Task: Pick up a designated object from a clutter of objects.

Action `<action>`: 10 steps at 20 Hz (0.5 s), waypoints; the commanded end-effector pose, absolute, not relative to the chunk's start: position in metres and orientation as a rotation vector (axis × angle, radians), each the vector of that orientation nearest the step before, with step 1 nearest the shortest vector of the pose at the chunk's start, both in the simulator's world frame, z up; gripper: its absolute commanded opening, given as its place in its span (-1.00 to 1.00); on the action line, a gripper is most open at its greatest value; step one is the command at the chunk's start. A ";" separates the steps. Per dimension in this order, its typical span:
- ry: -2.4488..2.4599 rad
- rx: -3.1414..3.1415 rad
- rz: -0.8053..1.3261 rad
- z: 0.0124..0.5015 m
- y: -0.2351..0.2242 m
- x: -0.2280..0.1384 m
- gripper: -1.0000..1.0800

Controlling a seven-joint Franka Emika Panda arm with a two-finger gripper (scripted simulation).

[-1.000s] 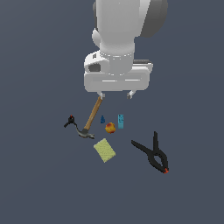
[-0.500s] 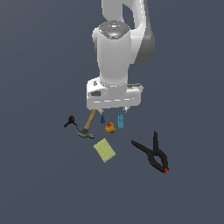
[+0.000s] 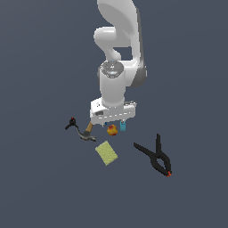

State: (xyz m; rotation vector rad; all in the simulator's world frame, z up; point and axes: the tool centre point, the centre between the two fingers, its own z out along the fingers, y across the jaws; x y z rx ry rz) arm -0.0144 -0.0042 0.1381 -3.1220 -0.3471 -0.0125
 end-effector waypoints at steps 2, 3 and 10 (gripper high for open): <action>-0.391 -3.117 -0.008 0.114 -0.007 -0.023 0.92; -0.400 -3.116 -0.007 0.109 -0.007 -0.025 0.92; -0.442 -3.110 -0.001 0.086 -0.009 -0.035 0.92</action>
